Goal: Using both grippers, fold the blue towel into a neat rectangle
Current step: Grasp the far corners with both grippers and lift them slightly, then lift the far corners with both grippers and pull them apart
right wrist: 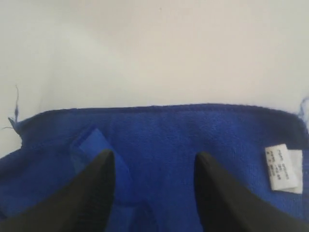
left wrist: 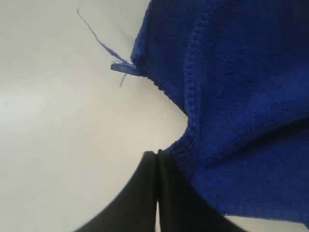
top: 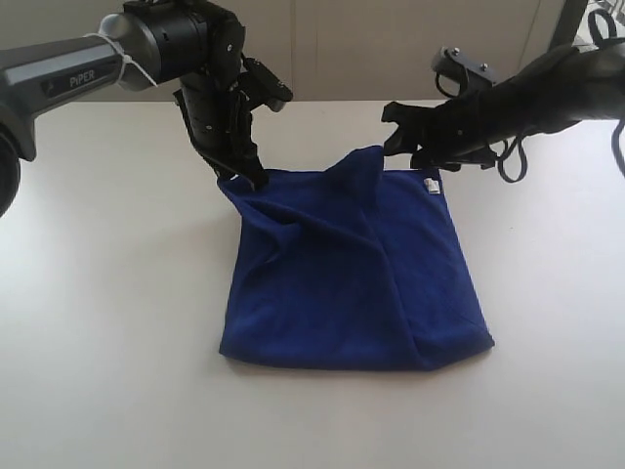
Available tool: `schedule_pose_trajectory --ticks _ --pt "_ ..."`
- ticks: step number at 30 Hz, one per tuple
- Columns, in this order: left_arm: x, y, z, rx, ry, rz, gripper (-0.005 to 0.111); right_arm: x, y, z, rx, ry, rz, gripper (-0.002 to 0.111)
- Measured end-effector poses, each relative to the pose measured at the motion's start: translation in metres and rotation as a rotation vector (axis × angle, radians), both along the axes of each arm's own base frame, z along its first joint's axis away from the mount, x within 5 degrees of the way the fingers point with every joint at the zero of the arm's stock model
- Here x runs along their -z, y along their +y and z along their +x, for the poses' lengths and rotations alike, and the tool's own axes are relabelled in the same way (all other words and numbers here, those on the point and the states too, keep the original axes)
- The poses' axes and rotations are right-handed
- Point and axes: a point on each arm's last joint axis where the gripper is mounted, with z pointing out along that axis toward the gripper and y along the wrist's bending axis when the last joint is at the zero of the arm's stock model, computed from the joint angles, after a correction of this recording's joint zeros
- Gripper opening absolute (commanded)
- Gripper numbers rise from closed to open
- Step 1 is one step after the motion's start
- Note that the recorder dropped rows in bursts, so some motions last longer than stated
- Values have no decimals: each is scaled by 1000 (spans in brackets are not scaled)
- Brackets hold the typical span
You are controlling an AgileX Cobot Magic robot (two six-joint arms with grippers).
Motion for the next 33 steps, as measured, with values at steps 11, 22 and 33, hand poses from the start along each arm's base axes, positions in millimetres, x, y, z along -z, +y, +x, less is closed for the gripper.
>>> schedule_pose_trajectory --ticks 11,22,33 --pt "0 0 0 1 0 1 0 6 7 5 -123 13 6 49" --pt "0 0 0 1 0 1 0 12 5 7 -122 -3 -19 49" --pt "3 -1 0 0 9 -4 0 14 6 7 -131 6 -15 17"
